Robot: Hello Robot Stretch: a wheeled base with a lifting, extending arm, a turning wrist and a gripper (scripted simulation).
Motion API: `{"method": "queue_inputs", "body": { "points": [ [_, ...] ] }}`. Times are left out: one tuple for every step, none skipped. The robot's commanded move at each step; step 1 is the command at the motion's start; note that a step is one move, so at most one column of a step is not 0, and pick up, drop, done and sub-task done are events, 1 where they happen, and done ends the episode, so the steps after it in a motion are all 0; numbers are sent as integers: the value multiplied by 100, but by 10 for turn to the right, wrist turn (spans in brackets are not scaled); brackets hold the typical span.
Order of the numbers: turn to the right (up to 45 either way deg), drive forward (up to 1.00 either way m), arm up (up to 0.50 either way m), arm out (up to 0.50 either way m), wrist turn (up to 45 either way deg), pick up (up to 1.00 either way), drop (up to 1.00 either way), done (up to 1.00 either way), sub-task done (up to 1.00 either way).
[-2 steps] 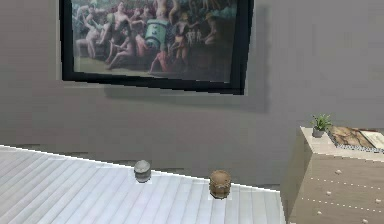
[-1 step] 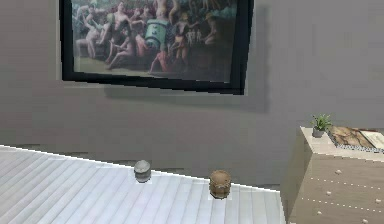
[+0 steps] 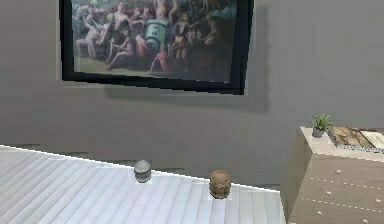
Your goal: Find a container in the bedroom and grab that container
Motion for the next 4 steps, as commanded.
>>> {"method": "queue_inputs", "body": {
  "points": [
    [0,0,-28,0,0,0,0,0,0],
    [0,0,0,0,0,100,0,0,0],
    [0,0,10,0,0,0,0,0,0],
    [0,0,0,0,0,0,0,100,0]
  ]
}}
